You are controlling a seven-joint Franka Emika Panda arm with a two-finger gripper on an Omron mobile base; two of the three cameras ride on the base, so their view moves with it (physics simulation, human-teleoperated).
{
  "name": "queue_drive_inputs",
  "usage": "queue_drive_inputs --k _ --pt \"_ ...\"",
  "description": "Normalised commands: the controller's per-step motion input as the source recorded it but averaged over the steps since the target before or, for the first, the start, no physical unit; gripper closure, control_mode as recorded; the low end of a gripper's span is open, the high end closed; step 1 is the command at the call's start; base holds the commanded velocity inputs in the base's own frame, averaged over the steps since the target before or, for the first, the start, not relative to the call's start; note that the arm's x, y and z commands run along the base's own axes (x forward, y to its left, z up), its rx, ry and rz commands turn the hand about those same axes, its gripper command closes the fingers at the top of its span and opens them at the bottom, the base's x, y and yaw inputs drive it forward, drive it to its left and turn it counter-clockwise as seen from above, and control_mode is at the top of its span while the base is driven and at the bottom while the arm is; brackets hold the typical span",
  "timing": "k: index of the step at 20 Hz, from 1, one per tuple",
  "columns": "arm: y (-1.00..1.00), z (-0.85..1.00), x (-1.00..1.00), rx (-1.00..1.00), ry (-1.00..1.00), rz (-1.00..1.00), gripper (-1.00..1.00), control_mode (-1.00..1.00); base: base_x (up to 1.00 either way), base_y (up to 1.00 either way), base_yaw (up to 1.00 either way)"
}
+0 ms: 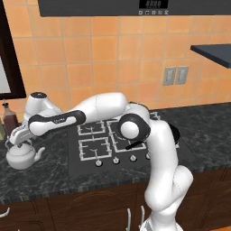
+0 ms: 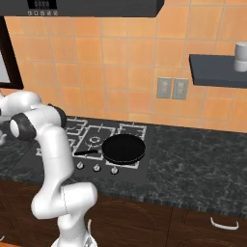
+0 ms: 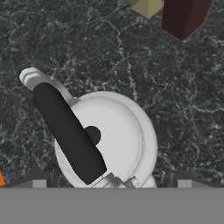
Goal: Pick the kettle from the counter and place it on a stove burner. Then turn the burner on.
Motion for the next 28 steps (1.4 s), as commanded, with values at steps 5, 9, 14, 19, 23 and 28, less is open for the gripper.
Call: queue_drive_inputs --k 5,9,14,19,23,28 --pt "0.04 0.09 -0.19 0.0 -0.01 0.05 -1.0 -1.0 0.0 0.0 0.0" --pt "0.0 0.17 0.0 0.0 -0.01 0.03 -1.0 -1.0 0.0 0.0 0.0" --pt "0.0 0.04 0.16 0.0 0.0 0.0 -1.0 -1.0 0.0 0.0 0.0" --pt "0.0 0.0 0.26 0.0 0.04 0.0 -1.0 -1.0 0.0 0.0 0.0" --pt "0.0 -0.03 0.2 0.0 0.01 0.0 -1.0 -1.0 0.0 0.0 0.0" --pt "0.01 0.0 0.02 0.0 0.0 0.0 -1.0 -1.0 0.0 0.0 0.0"
